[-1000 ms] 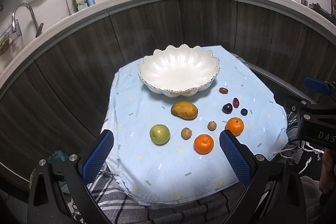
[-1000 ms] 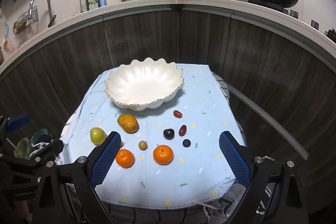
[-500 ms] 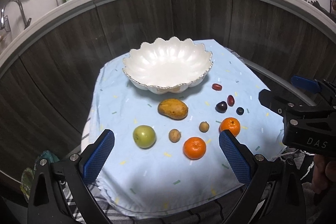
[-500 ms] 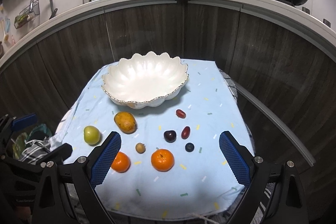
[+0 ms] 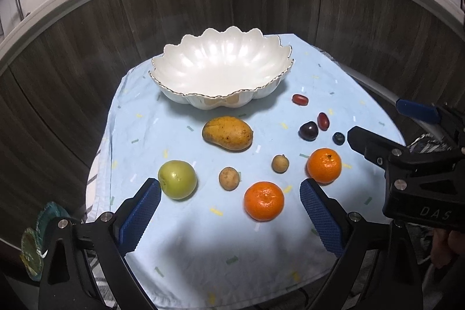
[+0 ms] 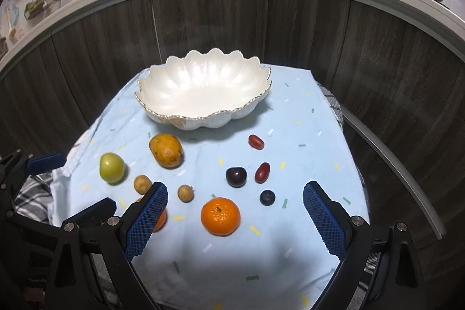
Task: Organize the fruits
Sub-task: 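Grasp the large tangerine with the left tool while the right tool grasps the smaller tangerine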
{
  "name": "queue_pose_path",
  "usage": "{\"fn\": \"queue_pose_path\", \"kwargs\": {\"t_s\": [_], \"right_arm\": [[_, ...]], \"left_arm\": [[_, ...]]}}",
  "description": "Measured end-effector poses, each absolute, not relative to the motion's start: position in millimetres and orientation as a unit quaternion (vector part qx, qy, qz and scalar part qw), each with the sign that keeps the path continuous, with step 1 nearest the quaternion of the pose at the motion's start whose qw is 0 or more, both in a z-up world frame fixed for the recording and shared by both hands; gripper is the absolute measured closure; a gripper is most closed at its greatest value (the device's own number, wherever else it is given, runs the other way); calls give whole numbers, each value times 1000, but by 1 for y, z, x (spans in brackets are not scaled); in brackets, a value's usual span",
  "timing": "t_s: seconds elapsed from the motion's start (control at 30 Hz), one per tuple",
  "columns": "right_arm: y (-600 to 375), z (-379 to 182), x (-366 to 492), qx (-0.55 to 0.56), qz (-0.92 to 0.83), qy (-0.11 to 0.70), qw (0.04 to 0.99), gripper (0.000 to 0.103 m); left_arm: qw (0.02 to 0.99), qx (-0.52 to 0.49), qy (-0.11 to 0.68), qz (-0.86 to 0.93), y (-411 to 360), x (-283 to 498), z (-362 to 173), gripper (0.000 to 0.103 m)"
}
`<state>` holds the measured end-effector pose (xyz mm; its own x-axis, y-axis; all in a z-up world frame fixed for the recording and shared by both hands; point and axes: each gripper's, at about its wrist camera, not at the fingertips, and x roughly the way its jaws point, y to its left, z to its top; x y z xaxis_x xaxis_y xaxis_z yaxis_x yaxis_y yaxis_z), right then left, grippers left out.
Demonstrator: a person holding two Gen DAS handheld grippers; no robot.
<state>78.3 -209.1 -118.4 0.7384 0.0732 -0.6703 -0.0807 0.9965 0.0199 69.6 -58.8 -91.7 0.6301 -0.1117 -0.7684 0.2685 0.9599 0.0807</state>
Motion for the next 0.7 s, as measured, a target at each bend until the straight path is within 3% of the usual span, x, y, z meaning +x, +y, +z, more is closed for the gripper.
{"fn": "queue_pose_path", "kwargs": {"t_s": [0.33, 0.7], "right_arm": [[-208, -143, 90, -20, 43, 379, 924, 13], [-210, -174, 108, -9, 55, 418, 907, 21]], "left_arm": [[887, 107, 430, -129, -70, 72, -120, 9], [873, 112, 456, -128, -74, 82, -147, 23]]}}
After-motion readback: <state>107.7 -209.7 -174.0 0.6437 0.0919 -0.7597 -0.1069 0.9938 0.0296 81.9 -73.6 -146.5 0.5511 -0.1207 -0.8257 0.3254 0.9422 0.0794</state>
